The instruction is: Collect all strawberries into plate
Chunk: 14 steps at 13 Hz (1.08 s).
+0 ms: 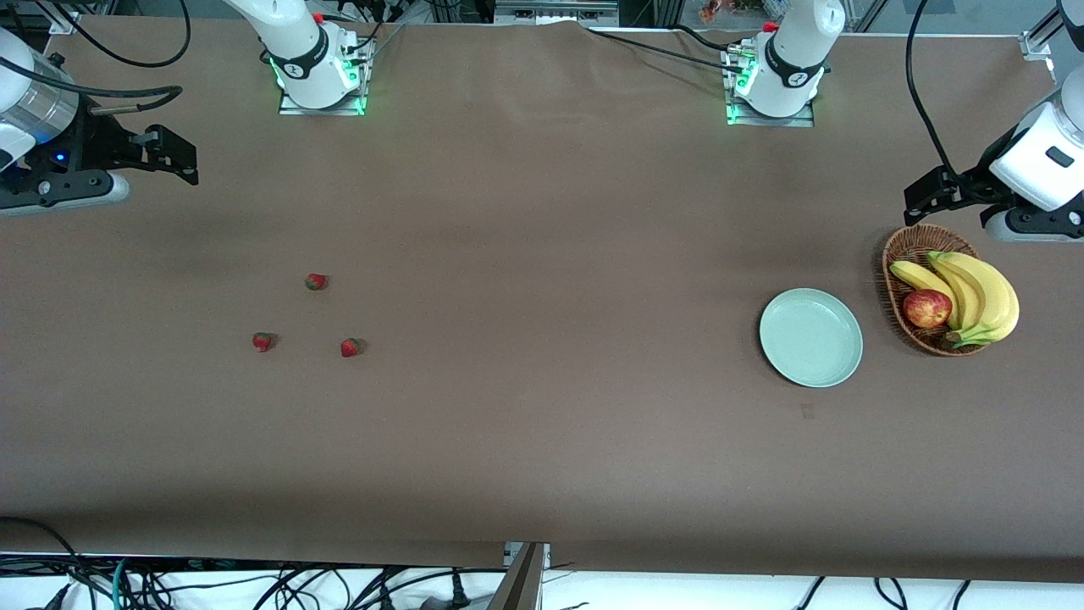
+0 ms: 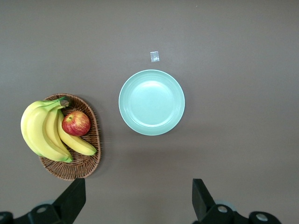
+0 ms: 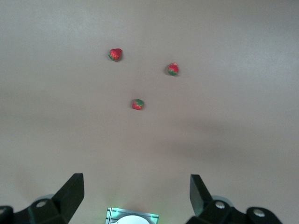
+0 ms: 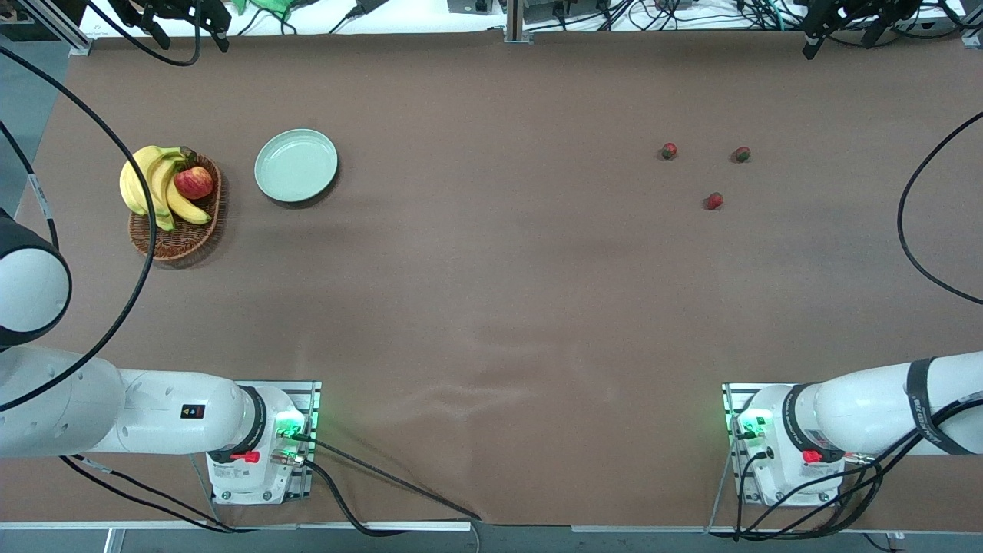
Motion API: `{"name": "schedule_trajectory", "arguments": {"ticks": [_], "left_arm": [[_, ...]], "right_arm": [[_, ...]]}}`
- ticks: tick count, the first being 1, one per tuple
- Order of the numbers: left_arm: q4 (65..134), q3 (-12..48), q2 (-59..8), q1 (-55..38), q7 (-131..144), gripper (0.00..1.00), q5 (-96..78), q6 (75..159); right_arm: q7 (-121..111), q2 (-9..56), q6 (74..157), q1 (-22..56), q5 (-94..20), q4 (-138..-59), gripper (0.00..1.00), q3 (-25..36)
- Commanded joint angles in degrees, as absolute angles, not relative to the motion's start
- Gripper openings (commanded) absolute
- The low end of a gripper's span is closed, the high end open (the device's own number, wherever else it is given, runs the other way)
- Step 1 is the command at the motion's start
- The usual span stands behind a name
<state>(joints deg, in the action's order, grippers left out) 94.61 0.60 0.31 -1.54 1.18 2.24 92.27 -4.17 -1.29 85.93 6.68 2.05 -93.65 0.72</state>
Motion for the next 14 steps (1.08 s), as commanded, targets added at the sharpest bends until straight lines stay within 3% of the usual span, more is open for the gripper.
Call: {"name": "schedule_trajectory", "arguments": {"ticks": [1, 9, 14], "left_arm": [[93.1, 0.7, -0.3, -1.7, 0.1, 1.0, 3.5, 91.0], [93.1, 0.7, -0.3, -1.6, 0.1, 1.0, 3.5, 91.0], [93.1, 0.7, -0.3, -1.6, 0.1, 1.0, 3.5, 91.0]], "right_arm": [[-3.7, -0.9, 85.2, 6.2, 1.4, -92.4, 1.0, 0.4], [-3.5, 1.7, 85.9, 6.5, 1.1, -92.3, 1.0, 0.4], [-3.8, 10.7, 94.5, 8.0, 1.0, -92.4, 1.0, 0.2]]}}
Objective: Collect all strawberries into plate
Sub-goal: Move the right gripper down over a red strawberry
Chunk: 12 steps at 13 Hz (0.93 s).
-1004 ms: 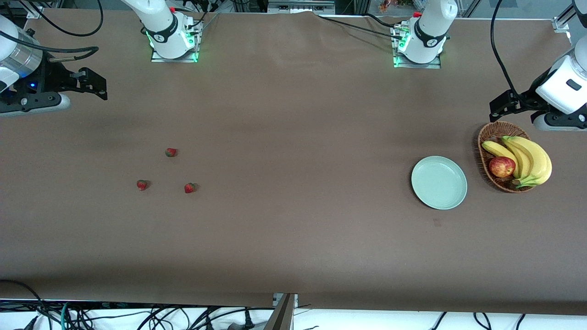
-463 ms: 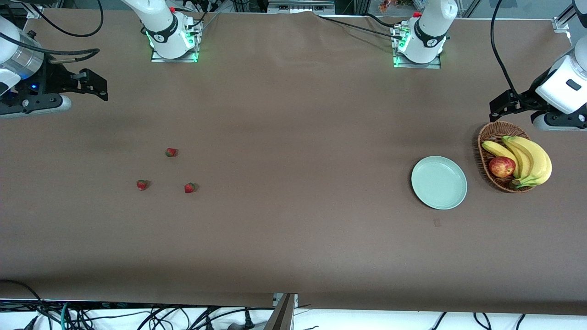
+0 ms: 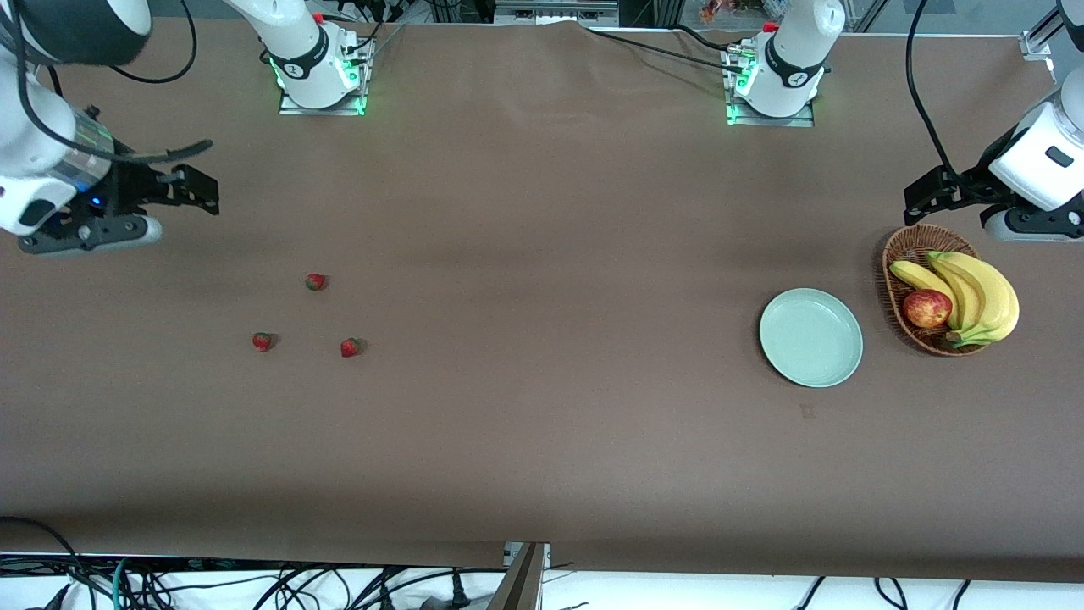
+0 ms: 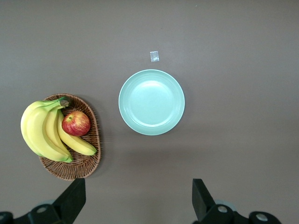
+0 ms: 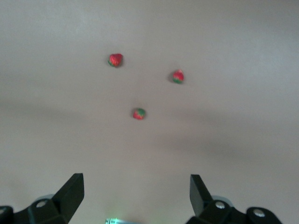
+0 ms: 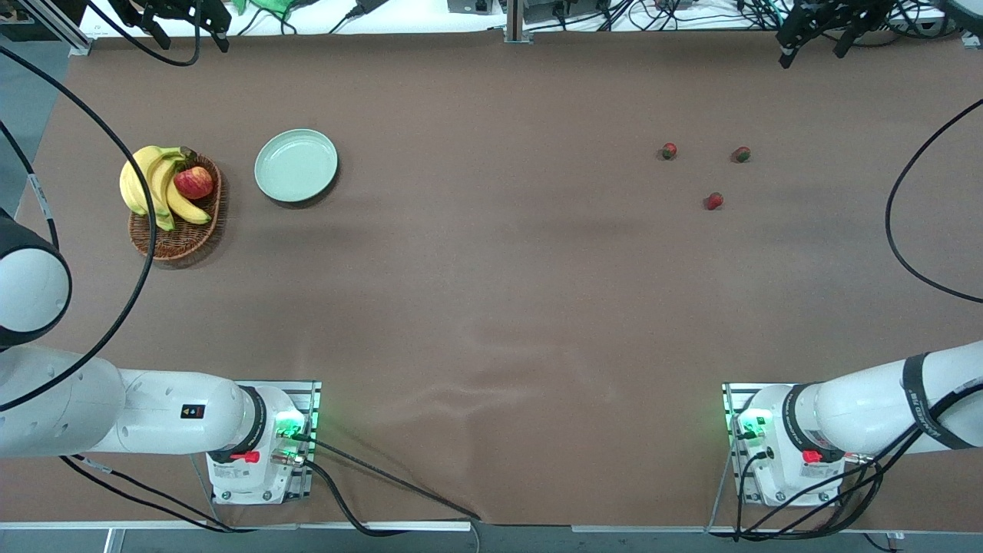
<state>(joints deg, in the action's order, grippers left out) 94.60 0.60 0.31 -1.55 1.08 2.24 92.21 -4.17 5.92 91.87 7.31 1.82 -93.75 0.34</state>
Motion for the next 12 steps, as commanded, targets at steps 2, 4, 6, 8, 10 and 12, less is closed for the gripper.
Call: {"name": "schedule_trajectory", "arguments": {"ticks": [2, 4, 6, 8, 10, 12], "left_arm": [[93.1, 0.7, -0.3, -1.6, 0.1, 1.0, 3.5, 91.0], [93.1, 0.7, -0.3, -1.6, 0.1, 1.0, 3.5, 91.0], [93.1, 0.7, -0.3, -1.6, 0.1, 1.0, 3.5, 91.0], [93.1, 0.7, -0.3, -1.6, 0.1, 1.0, 3.5, 91.0], [93.0, 0.7, -0.3, -1.6, 0.1, 1.0, 3.5, 91.0], [93.1, 0.7, -0.3, -1.6, 0.2, 1.0, 3.4, 91.0]], "right_arm": [[-4.4, 15.7, 99.1, 9.4, 0.6, -92.4, 1.0, 0.1], [-3.3, 20.6, 105.8, 12.6, 0.7, -92.5, 1.0, 0.1], [1.6, 26.0, 112.2, 13.3, 0.6, -92.5, 1.0, -0.1], [2.1, 31.4, 118.8, 13.9, 0.7, -92.6, 1.0, -0.1], [2.1, 35.8, 122.7, 13.5, 0.6, -92.9, 1.0, -0.1], [2.3, 38.3, 125.1, 13.5, 0.6, -93.3, 1.0, -0.1]]}}
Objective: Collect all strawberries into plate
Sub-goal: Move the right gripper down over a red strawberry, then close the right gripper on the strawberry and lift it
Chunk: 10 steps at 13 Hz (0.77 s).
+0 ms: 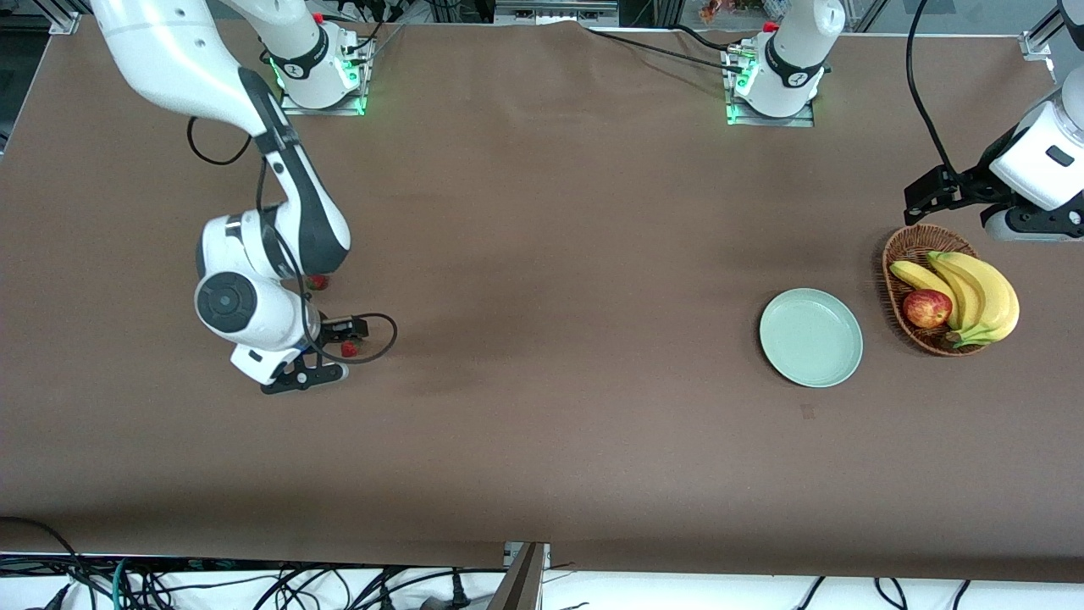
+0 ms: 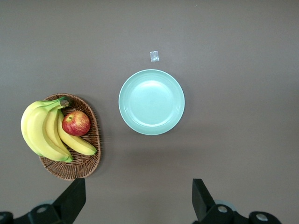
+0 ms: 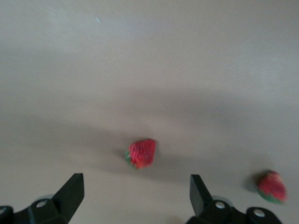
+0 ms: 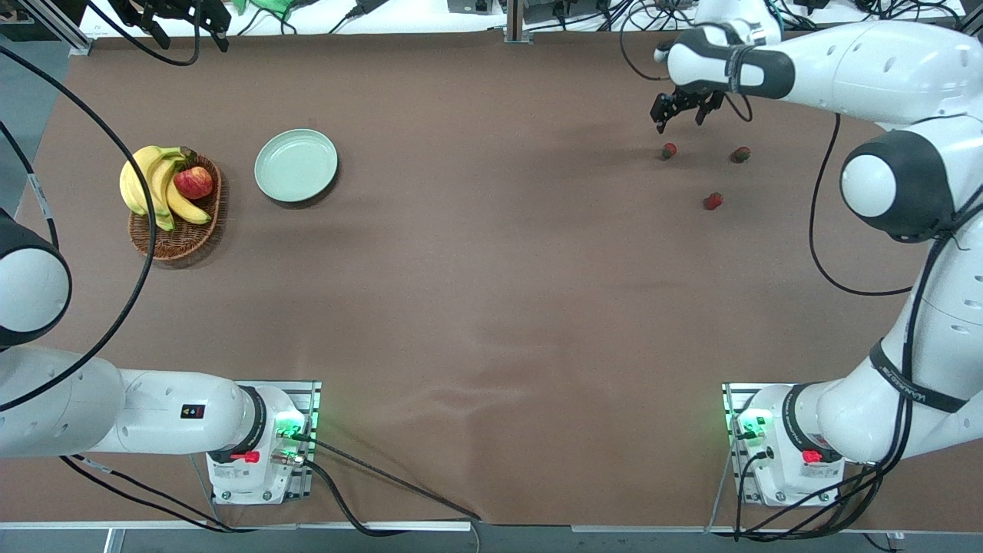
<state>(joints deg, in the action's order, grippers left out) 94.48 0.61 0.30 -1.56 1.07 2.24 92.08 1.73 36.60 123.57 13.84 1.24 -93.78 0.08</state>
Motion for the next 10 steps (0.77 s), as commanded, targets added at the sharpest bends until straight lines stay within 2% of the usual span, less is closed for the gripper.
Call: {"name": "schedule_trajectory", "arguments": {"ticks": [1, 10], "left_arm": [[93.1, 0.7, -0.3, -1.7, 0.1, 1.0, 3.4, 91.0], [93.0, 0.7, -0.3, -1.6, 0.1, 1.0, 3.5, 90.8]], "right_arm": [[2.3, 38.7, 126.0, 13.2, 0.6, -93.8, 1.0, -0.1], [2.3, 39.6, 129.7, 13.3, 0.5, -96.4, 1.0, -0.1]]}}
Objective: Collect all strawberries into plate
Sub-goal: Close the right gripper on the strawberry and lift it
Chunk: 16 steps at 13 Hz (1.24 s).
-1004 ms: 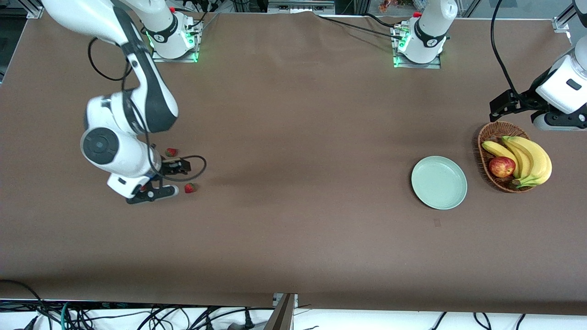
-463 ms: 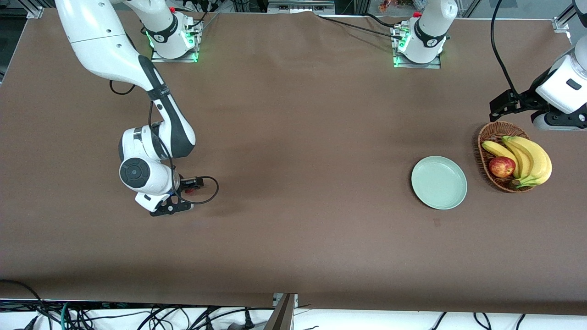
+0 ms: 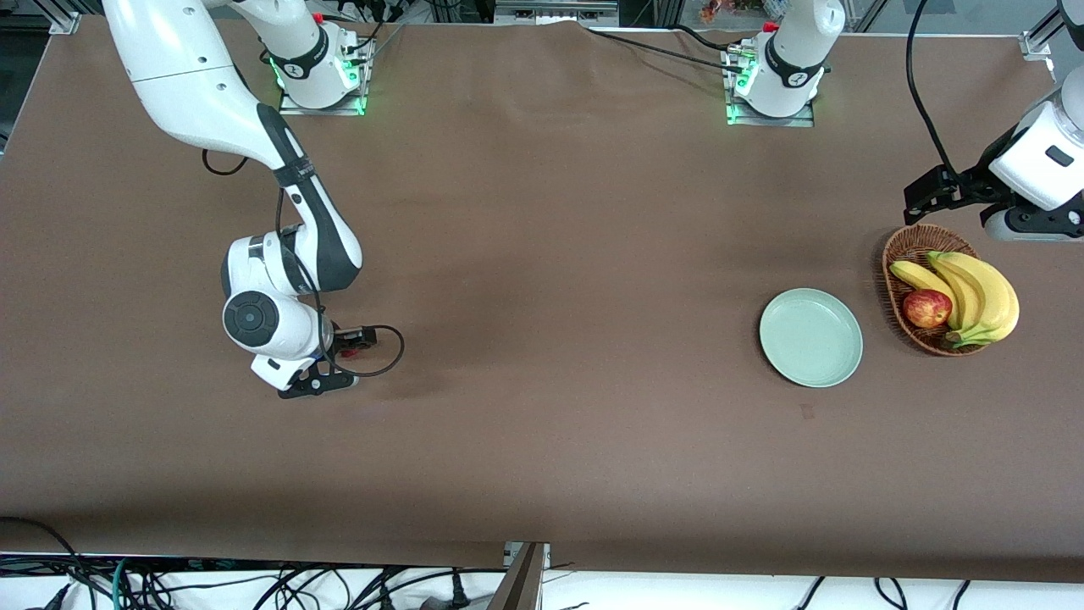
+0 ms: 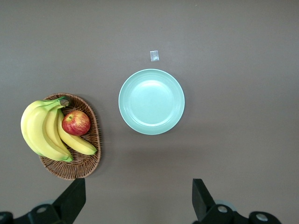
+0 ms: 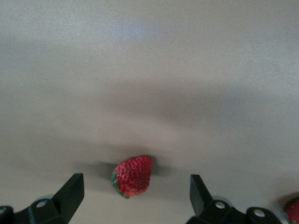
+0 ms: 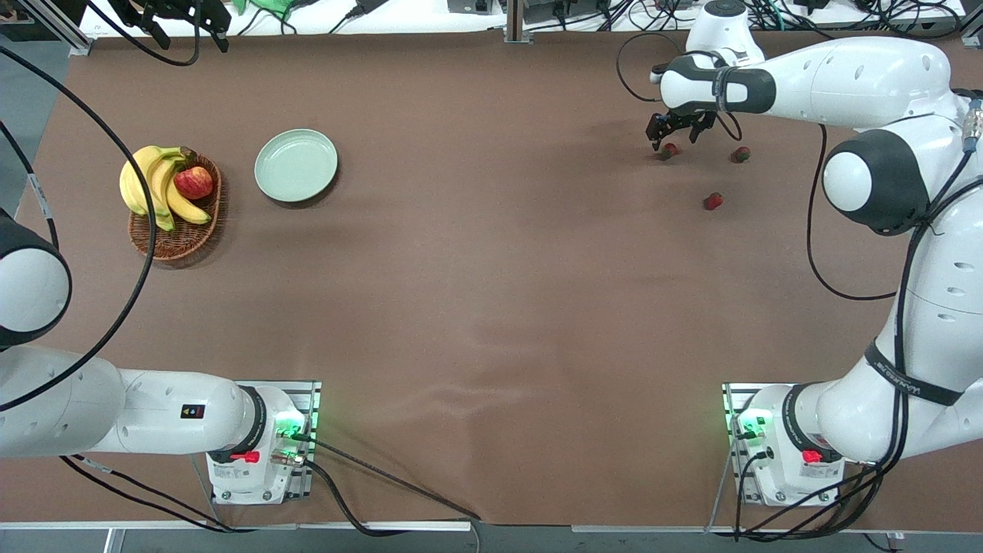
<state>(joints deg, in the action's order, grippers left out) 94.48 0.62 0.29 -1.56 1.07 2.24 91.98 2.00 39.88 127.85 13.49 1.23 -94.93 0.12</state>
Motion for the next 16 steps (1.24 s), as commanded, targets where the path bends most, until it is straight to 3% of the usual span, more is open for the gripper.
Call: {"name": "schedule_trajectory", "arguments": {"ticks": [1, 3, 7, 10, 16], "left_arm": [[93.0, 0.7, -0.3, -1.7, 0.2, 1.0, 3.5, 90.8], [93.0, 0.7, -0.3, -1.7, 0.2, 1.0, 3.5, 90.8], [92.8, 0.7, -0.3, -1.7, 0.2, 1.0, 3.5, 90.8], [92.7, 0.7, -0.3, -1.7, 0.2, 1.0, 3.4, 90.6], [92.7, 0.7, -0.3, -1.6, 0.1, 1.0, 3.5, 90.4]], "right_arm": [[2.3, 39.6, 129.7, 13.3, 0.5, -96.5, 0.99, -0.1], [2.3, 39.6, 129.8, 13.2, 0.5, -96.4, 0.84, -0.1], [2.3, 39.6, 129.7, 13.3, 0.2, -96.5, 0.4, -0.1], [2.3, 39.6, 129.6, 13.4, -0.1, -96.4, 0.16, -0.1], [13.3, 39.0, 129.2, 19.5, -1.0, -91.9, 0.15, -2.0]]}}
